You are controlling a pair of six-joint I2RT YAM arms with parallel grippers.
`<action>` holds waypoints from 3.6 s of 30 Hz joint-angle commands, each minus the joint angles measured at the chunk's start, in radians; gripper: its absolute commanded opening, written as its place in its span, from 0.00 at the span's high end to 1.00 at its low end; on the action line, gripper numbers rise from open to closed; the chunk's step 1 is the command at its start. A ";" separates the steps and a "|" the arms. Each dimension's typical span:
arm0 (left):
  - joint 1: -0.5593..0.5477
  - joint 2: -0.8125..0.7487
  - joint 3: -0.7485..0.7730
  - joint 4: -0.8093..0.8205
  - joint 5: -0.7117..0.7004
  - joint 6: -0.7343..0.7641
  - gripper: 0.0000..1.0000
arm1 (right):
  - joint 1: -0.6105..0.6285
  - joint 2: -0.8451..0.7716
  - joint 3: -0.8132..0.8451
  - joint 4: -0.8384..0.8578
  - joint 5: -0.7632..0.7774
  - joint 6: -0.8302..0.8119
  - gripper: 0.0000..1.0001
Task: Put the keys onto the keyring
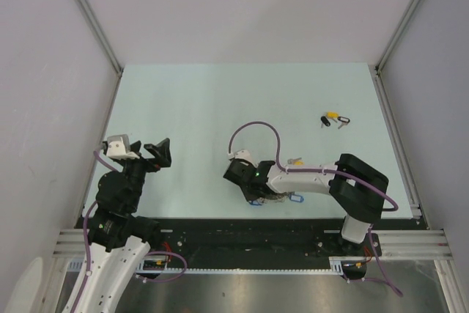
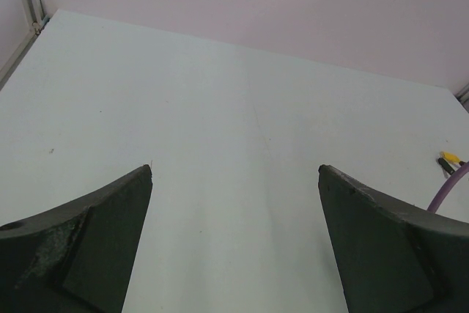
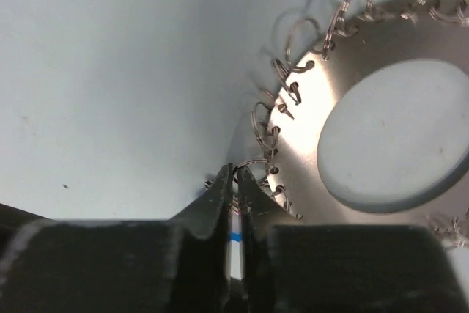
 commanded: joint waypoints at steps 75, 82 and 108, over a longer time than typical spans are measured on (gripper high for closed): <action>-0.004 0.131 0.067 -0.035 0.009 0.146 0.00 | -0.090 -0.273 -0.079 0.111 0.014 -0.090 0.65; -0.007 0.137 0.052 -0.012 0.042 0.163 0.00 | -0.055 -0.216 -0.083 0.066 0.113 -0.015 0.66; -0.021 0.157 0.045 -0.005 0.034 0.160 0.00 | -0.065 -0.168 -0.115 0.028 0.195 0.036 0.71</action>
